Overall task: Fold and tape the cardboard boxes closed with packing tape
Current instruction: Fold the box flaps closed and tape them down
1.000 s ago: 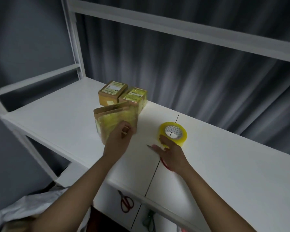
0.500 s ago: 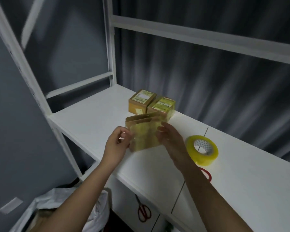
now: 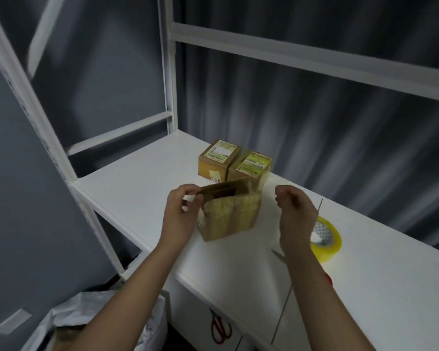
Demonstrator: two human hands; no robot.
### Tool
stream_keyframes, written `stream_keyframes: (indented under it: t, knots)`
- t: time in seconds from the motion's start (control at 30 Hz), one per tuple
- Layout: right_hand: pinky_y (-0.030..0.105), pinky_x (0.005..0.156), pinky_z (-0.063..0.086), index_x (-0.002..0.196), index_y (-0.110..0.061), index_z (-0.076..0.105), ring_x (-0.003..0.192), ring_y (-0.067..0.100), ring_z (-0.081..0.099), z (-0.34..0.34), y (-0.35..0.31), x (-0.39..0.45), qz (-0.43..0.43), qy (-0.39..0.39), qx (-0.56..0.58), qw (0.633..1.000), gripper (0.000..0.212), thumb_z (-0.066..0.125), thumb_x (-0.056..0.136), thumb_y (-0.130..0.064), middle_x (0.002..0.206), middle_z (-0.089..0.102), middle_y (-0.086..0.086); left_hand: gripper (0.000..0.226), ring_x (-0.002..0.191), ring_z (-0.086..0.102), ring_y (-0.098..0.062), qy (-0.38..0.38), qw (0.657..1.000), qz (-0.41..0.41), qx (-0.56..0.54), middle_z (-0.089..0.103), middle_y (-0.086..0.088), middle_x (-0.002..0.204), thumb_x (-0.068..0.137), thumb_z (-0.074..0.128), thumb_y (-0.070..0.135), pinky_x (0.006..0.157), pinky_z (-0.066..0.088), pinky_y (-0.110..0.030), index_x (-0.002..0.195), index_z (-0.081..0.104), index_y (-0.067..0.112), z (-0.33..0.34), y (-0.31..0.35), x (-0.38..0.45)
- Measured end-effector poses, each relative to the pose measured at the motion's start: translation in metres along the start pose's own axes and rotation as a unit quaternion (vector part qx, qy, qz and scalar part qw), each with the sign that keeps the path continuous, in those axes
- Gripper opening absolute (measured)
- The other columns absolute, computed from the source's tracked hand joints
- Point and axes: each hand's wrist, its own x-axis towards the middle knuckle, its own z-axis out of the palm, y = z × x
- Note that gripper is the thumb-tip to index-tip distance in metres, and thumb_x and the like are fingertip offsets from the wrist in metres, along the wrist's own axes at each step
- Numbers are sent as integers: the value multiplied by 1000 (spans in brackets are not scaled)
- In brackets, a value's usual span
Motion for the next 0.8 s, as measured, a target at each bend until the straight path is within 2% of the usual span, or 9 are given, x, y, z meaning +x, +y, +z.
stream_keyframes:
  t: [0.07, 0.13, 0.2, 0.27, 0.47, 0.57, 0.63, 0.7, 0.8]
  knots:
    - [21, 72, 48, 73, -27, 67, 70, 6, 60, -11, -7, 13, -59, -41, -72, 995, 28, 69, 81, -1, 74, 68, -11, 25, 87, 54, -8, -14, 996, 52, 67, 57, 13, 96, 89, 60, 3, 68, 42, -14, 96, 58, 27, 2, -6, 11]
    - [13, 70, 46, 72, -29, 65, 70, -2, 60, -18, -12, 22, -98, -105, -117, 983, 29, 70, 82, -1, 75, 68, -16, 22, 89, 58, -17, -72, 987, 67, 127, 62, 4, 100, 84, 65, 5, 72, 44, -18, 103, 61, 16, 10, -12, 20]
    - [11, 69, 44, 72, -28, 63, 73, -1, 60, -22, -14, 27, -115, -175, -149, 966, 29, 70, 83, -1, 77, 67, -16, 31, 102, 58, -23, -138, 974, 10, 178, 62, -3, 111, 83, 68, 17, 85, 48, -30, 113, 59, 12, 19, -12, 23]
    - [14, 70, 45, 75, -25, 61, 77, 4, 61, -21, -11, 30, -124, -240, -178, 946, 26, 69, 84, -2, 81, 65, -11, 36, 106, 57, -21, -182, 963, -46, 194, 61, -2, 115, 85, 67, 25, 89, 46, -32, 117, 57, 14, 26, -12, 24]
    - [18, 70, 47, 78, -36, 56, 78, 4, 57, 8, -4, 30, -127, -363, -228, 895, 36, 70, 83, -3, 83, 60, -14, 23, 103, 59, -14, -221, 961, -49, 157, 63, 3, 110, 90, 59, 17, 76, 37, -12, 112, 65, 17, 26, -12, 32]
    - [14, 65, 42, 77, -36, 56, 76, 3, 56, 24, 3, 31, -146, -397, -255, 869, 33, 69, 84, -6, 81, 59, -14, 37, 94, 56, 1, -281, 956, -52, 71, 58, 14, 105, 81, 53, 21, 74, 37, 1, 117, 63, 17, 14, -4, 32]
    - [12, 65, 40, 81, -29, 59, 76, 5, 56, 33, 10, 33, -153, -413, -267, 857, 23, 68, 84, -8, 80, 59, -14, 54, 99, 55, -2, -287, 953, -63, 70, 57, 11, 111, 71, 46, 26, 77, 37, -2, 122, 59, 20, 11, -9, 33]
    - [8, 65, 38, 83, -24, 61, 76, 2, 55, 39, 14, 35, -159, -422, -276, 849, 18, 67, 84, -7, 80, 58, -17, 59, 107, 55, -9, -285, 951, -76, 95, 57, 6, 119, 69, 42, 27, 79, 39, -6, 127, 55, 24, 9, -17, 33]
    - [5, 66, 36, 86, -18, 63, 77, -5, 54, 44, 17, 39, -161, -437, -286, 837, 13, 67, 84, -6, 82, 57, -19, 65, 111, 56, -14, -305, 943, -116, 68, 56, 2, 122, 68, 47, 28, 86, 46, -17, 133, 47, 25, 10, -19, 30]
